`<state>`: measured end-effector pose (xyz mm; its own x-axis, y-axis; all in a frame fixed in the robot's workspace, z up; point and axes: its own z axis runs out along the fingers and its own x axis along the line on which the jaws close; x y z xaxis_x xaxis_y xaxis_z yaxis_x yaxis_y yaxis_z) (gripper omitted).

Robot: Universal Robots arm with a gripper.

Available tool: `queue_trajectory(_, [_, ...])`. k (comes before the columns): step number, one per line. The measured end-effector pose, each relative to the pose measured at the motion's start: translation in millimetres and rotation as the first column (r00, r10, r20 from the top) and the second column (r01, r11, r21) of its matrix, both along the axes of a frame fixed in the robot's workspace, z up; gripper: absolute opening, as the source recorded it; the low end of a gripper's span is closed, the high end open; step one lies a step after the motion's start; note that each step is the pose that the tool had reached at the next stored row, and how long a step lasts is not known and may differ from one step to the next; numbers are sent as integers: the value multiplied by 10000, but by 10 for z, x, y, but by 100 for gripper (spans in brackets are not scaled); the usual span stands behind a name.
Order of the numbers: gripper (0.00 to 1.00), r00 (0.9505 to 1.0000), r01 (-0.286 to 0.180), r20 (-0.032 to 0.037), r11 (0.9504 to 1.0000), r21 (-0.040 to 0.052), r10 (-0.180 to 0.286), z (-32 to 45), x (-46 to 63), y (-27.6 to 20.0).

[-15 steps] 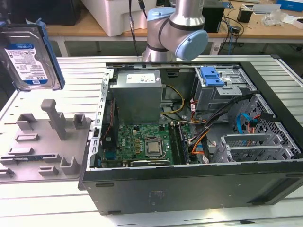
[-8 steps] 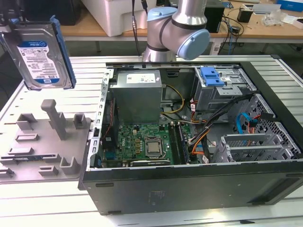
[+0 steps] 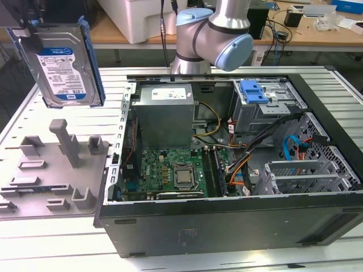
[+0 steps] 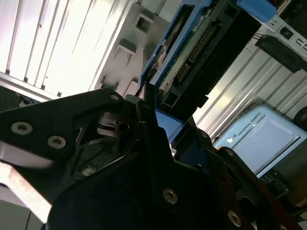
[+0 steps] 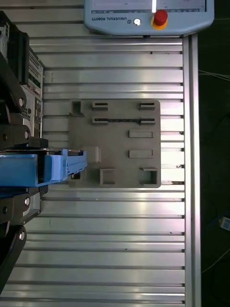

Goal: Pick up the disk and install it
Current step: 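Pick up the disk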

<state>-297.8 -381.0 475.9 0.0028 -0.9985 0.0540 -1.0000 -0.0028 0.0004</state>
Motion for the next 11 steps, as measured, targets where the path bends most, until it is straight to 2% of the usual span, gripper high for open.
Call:
queue_trajectory(8, [36,10000,2,-12,10000,0,-2,20,226,-84])
queue_trajectory(11, [36,10000,2,-23,10000,0,-2,33,365,-140])
